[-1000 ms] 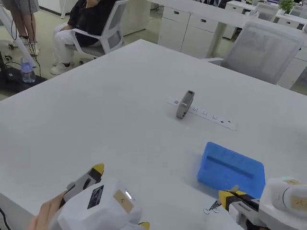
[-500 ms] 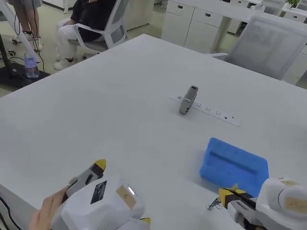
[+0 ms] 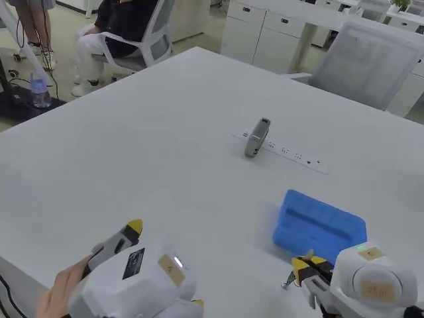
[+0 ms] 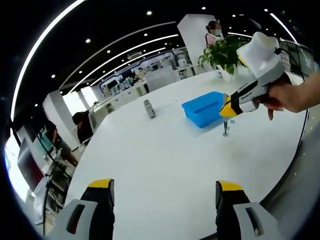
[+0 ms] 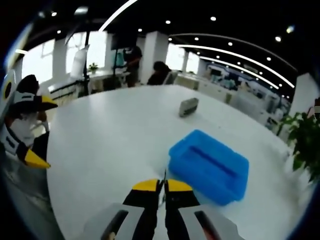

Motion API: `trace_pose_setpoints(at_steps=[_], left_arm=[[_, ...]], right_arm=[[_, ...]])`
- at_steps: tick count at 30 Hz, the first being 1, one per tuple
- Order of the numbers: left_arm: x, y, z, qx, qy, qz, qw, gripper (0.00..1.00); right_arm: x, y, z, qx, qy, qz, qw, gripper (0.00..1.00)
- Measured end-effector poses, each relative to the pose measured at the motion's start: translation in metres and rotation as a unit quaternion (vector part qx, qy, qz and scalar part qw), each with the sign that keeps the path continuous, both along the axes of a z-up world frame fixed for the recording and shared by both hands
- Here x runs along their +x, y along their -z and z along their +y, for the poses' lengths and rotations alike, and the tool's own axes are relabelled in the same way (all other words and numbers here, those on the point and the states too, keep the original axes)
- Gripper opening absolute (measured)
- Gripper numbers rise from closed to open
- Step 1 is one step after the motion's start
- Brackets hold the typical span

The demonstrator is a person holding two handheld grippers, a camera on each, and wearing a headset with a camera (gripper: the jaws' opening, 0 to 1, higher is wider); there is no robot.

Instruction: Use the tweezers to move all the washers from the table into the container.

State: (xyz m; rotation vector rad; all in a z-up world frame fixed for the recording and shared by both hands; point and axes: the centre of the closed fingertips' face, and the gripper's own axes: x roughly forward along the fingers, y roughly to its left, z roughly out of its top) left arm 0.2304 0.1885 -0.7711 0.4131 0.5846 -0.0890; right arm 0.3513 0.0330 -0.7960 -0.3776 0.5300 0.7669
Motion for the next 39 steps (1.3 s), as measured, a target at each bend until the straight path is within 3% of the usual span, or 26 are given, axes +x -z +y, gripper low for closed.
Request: trace_pose_setpoints(at_steps=[8,27,39], left_arm=[[0.0,-0.001,0.0,0.0,0.0,-0.001,1.0,0.85],[0.0,-0.002,-0.002,0.0,0.005,-0.003,1.0,0.85],[0.0,-0.002,-0.001,0.0,0.004,-0.003,1.0,0.84]], right_arm=[[0.003,0.001,-0.009,0.012,0.019,0.043,0.9988,0.0],[0.004,-0.017,-0.02,0.029,0.031,0.045,0.9981,0.0],[0.011,-0.042,-0.017,0.038,0.026,0.029,0.9985,0.0]])
